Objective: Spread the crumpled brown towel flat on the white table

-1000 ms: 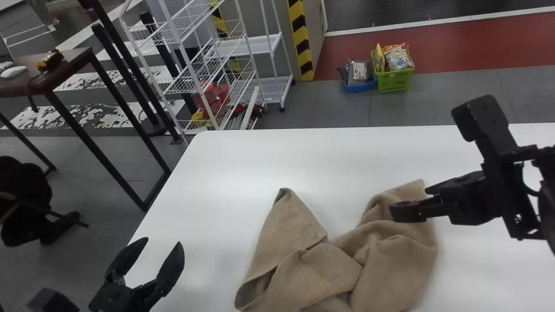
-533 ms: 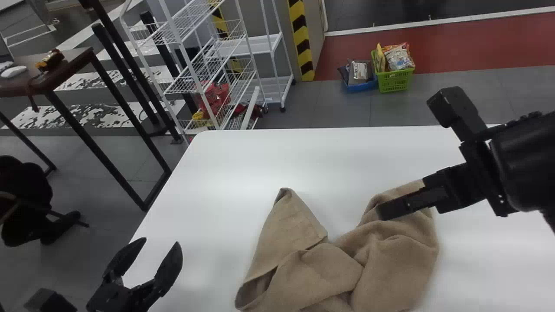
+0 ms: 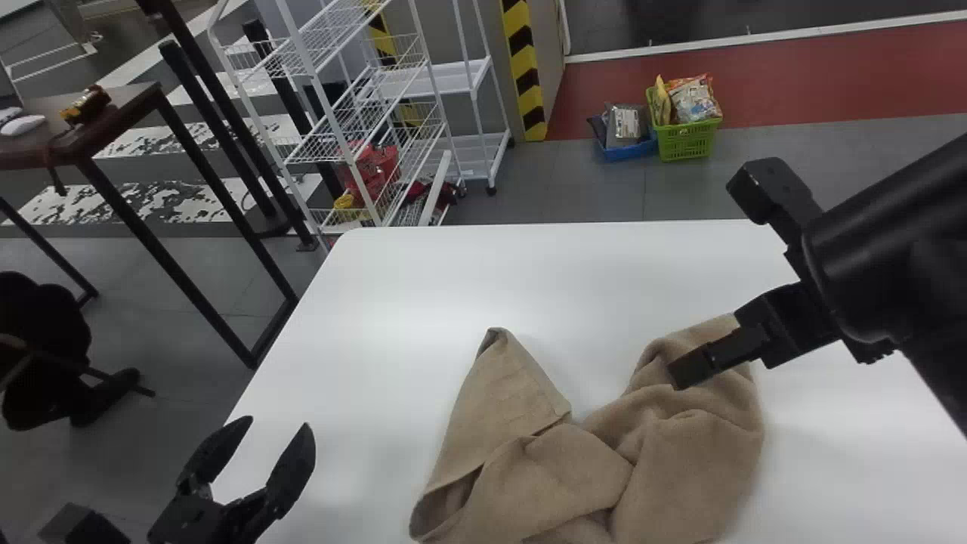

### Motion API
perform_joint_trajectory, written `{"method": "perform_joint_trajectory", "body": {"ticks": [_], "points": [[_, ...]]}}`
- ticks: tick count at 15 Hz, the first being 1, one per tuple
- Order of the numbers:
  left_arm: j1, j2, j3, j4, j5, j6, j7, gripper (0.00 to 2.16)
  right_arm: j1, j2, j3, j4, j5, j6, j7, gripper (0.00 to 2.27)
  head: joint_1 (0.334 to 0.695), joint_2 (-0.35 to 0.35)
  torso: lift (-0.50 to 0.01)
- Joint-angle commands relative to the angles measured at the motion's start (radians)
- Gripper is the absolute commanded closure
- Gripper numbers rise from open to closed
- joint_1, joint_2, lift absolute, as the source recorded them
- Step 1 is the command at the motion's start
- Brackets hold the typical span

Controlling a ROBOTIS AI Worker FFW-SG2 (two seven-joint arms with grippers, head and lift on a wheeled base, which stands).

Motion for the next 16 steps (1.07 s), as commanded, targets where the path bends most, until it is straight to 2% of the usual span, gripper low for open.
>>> {"method": "perform_joint_trajectory", "body": {"ticks": [1, 4, 8, 10, 11, 14, 16], "points": [[0.000, -0.003, 0.002, 0.003, 0.000, 0.000, 0.000, 0.13, -0.003, 0.001, 0.001, 0.039, -0.005, 0.003, 0.000, 0.21, 0.695, 0.350, -0.123], [-0.002, -0.003, 0.000, 0.004, 0.000, 0.000, 0.000, 0.13, -0.001, 0.001, 0.001, 0.062, -0.031, -0.025, 0.000, 0.22, 0.695, 0.350, -0.123], [-0.003, -0.003, 0.003, 0.010, 0.002, 0.000, 0.000, 0.13, -0.003, 0.001, 0.010, 0.100, -0.017, -0.089, -0.001, 0.35, 0.695, 0.350, -0.123], [-0.005, -0.003, 0.003, 0.013, 0.005, -0.003, 0.000, 0.13, -0.003, 0.001, 0.018, 0.100, -0.020, -0.107, -0.003, 0.48, 0.695, 0.350, -0.123], [-0.006, -0.003, 0.003, 0.015, 0.005, 0.000, 0.000, 0.13, -0.003, 0.001, 0.019, 0.100, -0.025, -0.110, -0.003, 0.60, 0.695, 0.350, -0.123], [-0.009, -0.003, 0.003, 0.018, 0.003, -0.003, 0.000, 0.13, 0.007, 0.001, 0.022, 0.099, -0.029, -0.138, -0.020, 1.28, 0.695, 0.350, -0.123], [-0.011, -0.003, 0.003, 0.020, 0.005, -0.003, 0.000, 0.13, 0.014, 0.001, 0.021, 0.099, -0.026, -0.150, -0.030, 1.33, 0.695, 0.350, -0.123]]}}
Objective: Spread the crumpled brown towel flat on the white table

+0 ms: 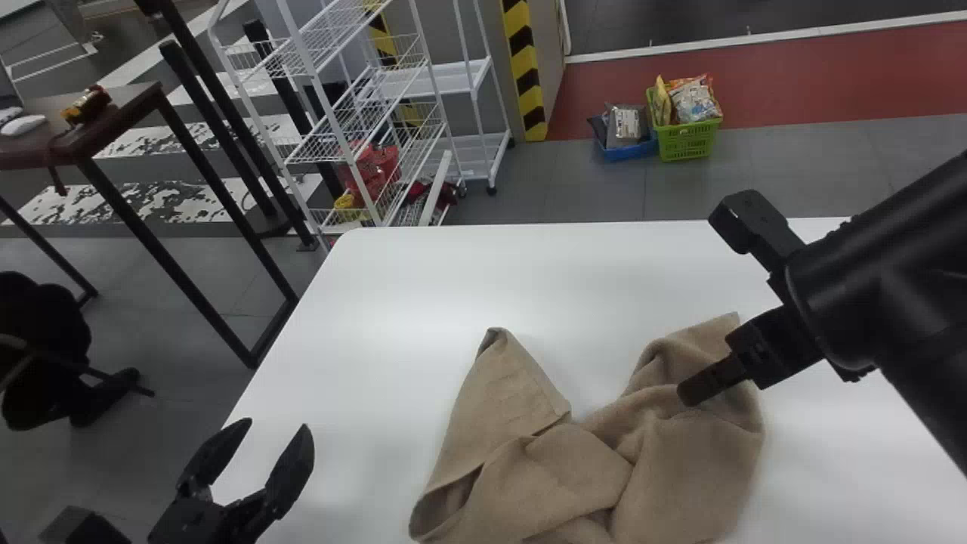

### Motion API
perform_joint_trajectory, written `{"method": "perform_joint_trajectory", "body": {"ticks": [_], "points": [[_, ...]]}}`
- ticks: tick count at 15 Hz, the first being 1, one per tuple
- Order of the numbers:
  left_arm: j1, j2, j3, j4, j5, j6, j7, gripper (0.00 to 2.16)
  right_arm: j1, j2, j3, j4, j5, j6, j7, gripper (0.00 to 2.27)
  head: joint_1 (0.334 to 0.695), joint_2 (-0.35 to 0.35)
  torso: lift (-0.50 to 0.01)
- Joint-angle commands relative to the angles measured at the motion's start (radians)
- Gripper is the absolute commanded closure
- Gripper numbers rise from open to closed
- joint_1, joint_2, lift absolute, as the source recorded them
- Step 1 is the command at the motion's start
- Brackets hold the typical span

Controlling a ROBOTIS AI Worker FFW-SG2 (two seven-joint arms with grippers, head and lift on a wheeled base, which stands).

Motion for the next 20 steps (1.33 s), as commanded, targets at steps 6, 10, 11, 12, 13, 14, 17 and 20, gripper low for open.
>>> {"method": "perform_joint_trajectory", "body": {"ticks": [6, 10, 11, 12, 13, 14, 17, 20], "points": [[-0.006, -0.003, 0.003, 0.005, 0.000, -0.001, -0.002, 0.13, 0.088, 0.001, -0.085, -0.125, -0.003, -0.004, -0.040, 1.69, 0.695, 0.350, -0.123], [-0.009, -0.003, 0.005, 0.009, 0.003, 0.002, -0.002, 0.13, 0.200, 0.001, -0.182, -0.395, -0.006, 0.097, -0.006, 1.69, 0.695, 0.350, -0.123], [-0.010, -0.003, 0.005, 0.010, 0.003, 0.002, -0.002, 0.13, 0.233, 0.001, -0.188, -0.459, -0.006, 0.115, 0.006, 1.69, 0.695, 0.350, -0.123], [-0.012, -0.003, 0.005, 0.012, 0.003, 0.002, -0.002, 0.13, 0.265, 0.001, -0.203, -0.510, -0.006, 0.130, 0.023, 1.69, 0.695, 0.350, -0.123], [-0.013, -0.003, 0.003, 0.012, 0.003, 0.002, -0.002, 0.13, 0.302, 0.001, -0.210, -0.565, -0.004, 0.143, 0.046, 1.69, 0.695, 0.350, -0.123], [-0.013, -0.003, 0.003, 0.013, 0.003, 0.002, -0.002, 0.13, 0.342, 0.001, -0.220, -0.628, 0.003, 0.145, 0.071, 1.69, 0.695, 0.350, -0.123], [-0.018, -0.003, 0.003, 0.019, 0.002, 0.002, -0.002, 0.13, 0.442, 0.001, -0.251, -0.795, 0.072, 0.145, 0.212, 1.69, 0.695, 0.350, -0.123], [-0.026, -0.003, 0.002, 0.022, -0.001, 0.002, -0.002, 0.13, 0.551, 0.001, -0.234, -0.924, 0.226, 0.145, 0.330, 1.69, 0.695, 0.350, -0.123]]}}
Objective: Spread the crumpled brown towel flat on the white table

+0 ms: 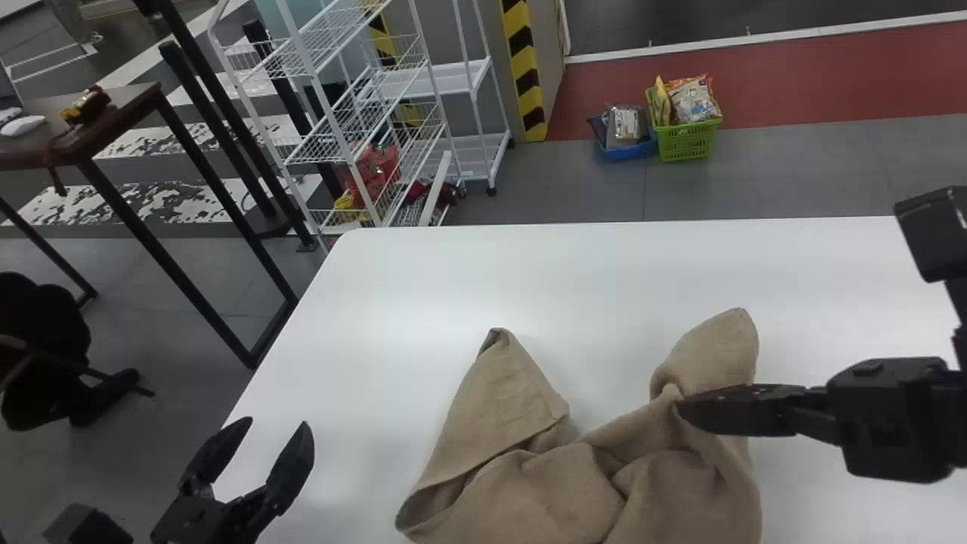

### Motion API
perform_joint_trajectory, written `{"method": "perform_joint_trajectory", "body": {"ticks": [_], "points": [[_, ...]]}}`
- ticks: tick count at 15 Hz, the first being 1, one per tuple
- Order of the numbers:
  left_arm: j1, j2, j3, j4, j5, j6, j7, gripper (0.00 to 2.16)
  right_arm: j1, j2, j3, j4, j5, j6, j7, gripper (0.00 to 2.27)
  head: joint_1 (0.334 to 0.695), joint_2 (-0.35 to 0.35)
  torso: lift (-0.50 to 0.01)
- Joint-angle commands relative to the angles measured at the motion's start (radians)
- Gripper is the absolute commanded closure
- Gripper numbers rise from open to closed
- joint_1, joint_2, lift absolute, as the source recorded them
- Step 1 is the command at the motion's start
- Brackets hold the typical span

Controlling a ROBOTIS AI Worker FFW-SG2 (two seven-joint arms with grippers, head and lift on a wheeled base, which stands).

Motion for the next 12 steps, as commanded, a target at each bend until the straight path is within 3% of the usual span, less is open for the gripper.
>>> {"method": "perform_joint_trajectory", "body": {"ticks": [1, 3, 7, 9, 11, 12], "points": [[-0.007, -0.002, -0.004, 0.003, -0.006, 0.006, 0.000, 0.13, 0.071, 0.001, -0.017, -0.097, 0.035, 0.002, 0.016, 1.69, 0.695, 0.350, -0.123], [-0.012, -0.003, -0.015, 0.002, -0.010, 0.006, 0.000, 0.13, 0.057, 0.001, -0.126, -0.156, -0.032, 0.002, 0.016, 1.69, 0.695, 0.350, -0.123], [-0.011, -0.002, -0.009, -0.001, -0.010, 0.006, 0.000, 0.13, 0.047, 0.001, -0.249, -0.167, -0.045, 0.002, 0.013, 1.69, 0.695, 0.350, -0.123], [-0.011, -0.003, -0.004, -0.003, -0.010, 0.009, 0.000, 0.13, 0.042, 0.001, -0.258, -0.181, 0.026, 0.002, 0.016, 1.69, 0.695, 0.350, -0.123], [-0.009, -0.003, -0.006, -0.006, -0.010, 0.012, 0.000, 0.13, 0.047, -0.034, -0.224, -0.181, 0.115, 0.002, 0.016, 1.69, 0.695, 0.350, -0.123], [-0.009, -0.003, -0.006, -0.008, -0.010, 0.012, 0.000, 0.13, 0.054, -0.034, -0.226, -0.181, 0.169, 0.002, 0.016, 1.69, 0.695, 0.350, -0.123]]}}
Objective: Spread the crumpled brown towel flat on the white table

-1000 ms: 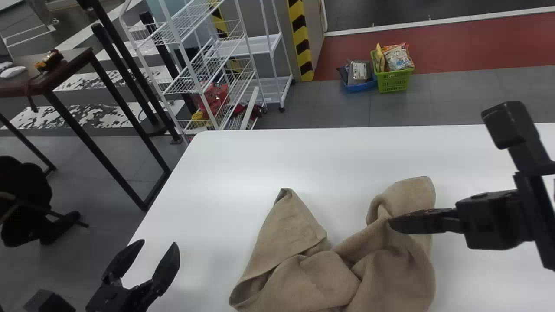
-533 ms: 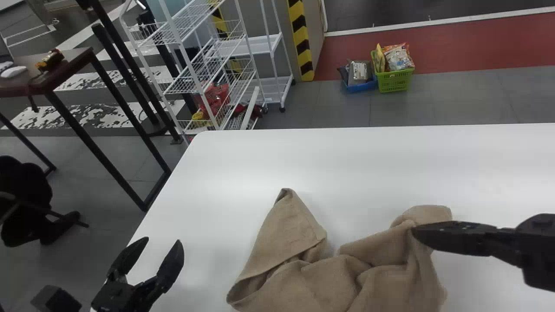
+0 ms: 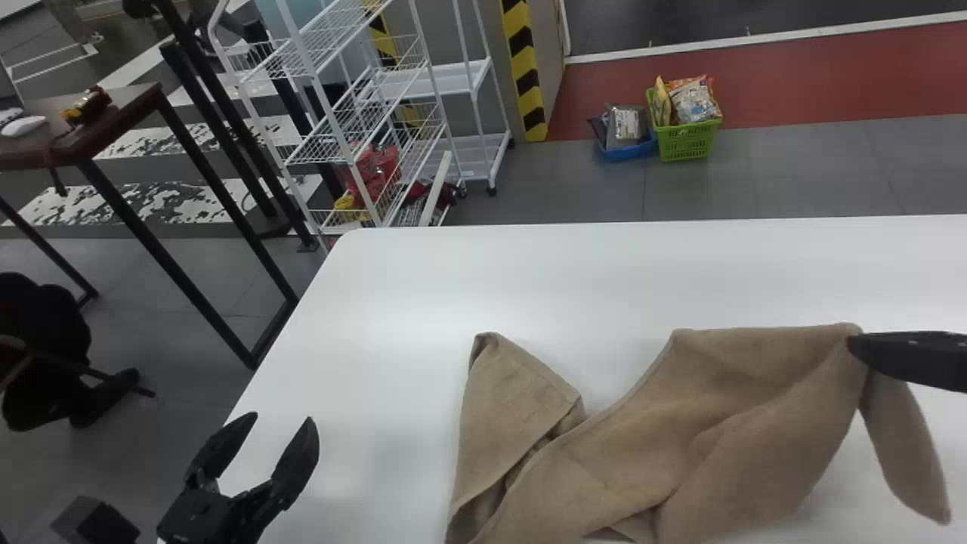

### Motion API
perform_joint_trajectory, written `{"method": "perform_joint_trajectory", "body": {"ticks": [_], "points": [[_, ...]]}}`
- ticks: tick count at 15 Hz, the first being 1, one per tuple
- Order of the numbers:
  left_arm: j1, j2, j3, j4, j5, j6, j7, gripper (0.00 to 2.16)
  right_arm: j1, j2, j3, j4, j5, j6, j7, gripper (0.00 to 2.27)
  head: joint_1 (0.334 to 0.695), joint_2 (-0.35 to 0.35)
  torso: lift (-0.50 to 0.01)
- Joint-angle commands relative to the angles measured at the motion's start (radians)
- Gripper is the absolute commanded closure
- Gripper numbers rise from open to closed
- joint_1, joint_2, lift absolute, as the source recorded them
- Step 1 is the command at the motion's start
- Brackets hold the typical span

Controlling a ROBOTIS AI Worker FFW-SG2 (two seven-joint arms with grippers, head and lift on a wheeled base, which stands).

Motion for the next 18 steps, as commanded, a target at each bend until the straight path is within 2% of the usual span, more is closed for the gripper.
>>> {"method": "perform_joint_trajectory", "body": {"ticks": [1, 3, 5, 6, 7, 8, 9, 11, 13, 15, 16, 18], "points": [[0.001, -0.003, -0.002, -0.002, 0.000, 0.002, 0.000, 0.13, 0.020, -0.017, 0.008, 0.000, 0.135, 0.002, 0.003, 1.69, 0.695, 0.350, -0.123], [0.001, -0.003, -0.002, -0.006, 0.000, 0.008, 0.000, 0.13, 0.046, -0.049, 0.011, -0.001, 0.263, 0.002, 0.003, 1.69, 0.695, 0.350, -0.123], [0.001, -0.003, -0.004, -0.006, 0.000, 0.008, 0.000, 0.13, 0.057, -0.056, -0.005, 0.003, 0.332, 0.002, 0.003, 1.69, 0.695, 0.350, -0.123], [0.001, -0.003, -0.007, -0.006, 0.000, 0.008, 0.000, 0.13, 0.067, -0.059, -0.009, 0.006, 0.352, 0.002, 0.003, 1.60, 0.695, 0.350, -0.123], [-0.001, -0.003, -0.010, -0.007, -0.005, 0.008, 0.000, 0.13, 0.078, -0.059, -0.006, 0.008, 0.370, 0.002, 0.003, 1.03, 0.695, 0.350, -0.123], [-0.001, -0.003, -0.011, -0.009, -0.006, 0.011, 0.000, 0.13, 0.086, -0.059, -0.006, 0.006, 0.372, 0.002, 0.003, 0.15, 0.695, 0.344, -0.123], [-0.001, -0.003, -0.011, -0.012, -0.006, 0.011, 0.000, 0.13, 0.084, -0.056, -0.012, 0.005, 0.370, 0.002, 0.003, 0.00, 0.695, 0.337, -0.123], [-0.001, -0.003, -0.008, -0.012, -0.006, 0.026, 0.000, 0.12, 0.084, -0.029, -0.029, -0.009, 0.326, 0.002, 0.003, 0.01, 0.695, 0.329, -0.123], [-0.002, -0.003, -0.007, -0.012, -0.006, 0.045, 0.000, 0.12, 0.084, -0.006, -0.043, -0.020, 0.252, 0.002, -0.057, 0.05, 0.695, 0.338, -0.123], [-0.002, 0.000, -0.002, -0.018, -0.009, 0.115, -0.008, 0.12, 0.087, -0.003, -0.035, -0.017, 0.177, 0.002, -0.141, 0.07, 0.695, 0.344, -0.123], [-0.005, 0.003, 0.002, -0.026, -0.021, 0.155, -0.043, 0.12, 0.081, -0.003, -0.029, -0.001, 0.165, 0.002, -0.149, 0.07, 0.695, 0.345, -0.123], [-0.005, 0.003, 0.001, -0.030, -0.028, 0.155, -0.060, 0.12, 0.050, -0.001, -0.028, 0.060, 0.105, 0.002, -0.150, 0.09, 0.695, 0.346, -0.123]]}}
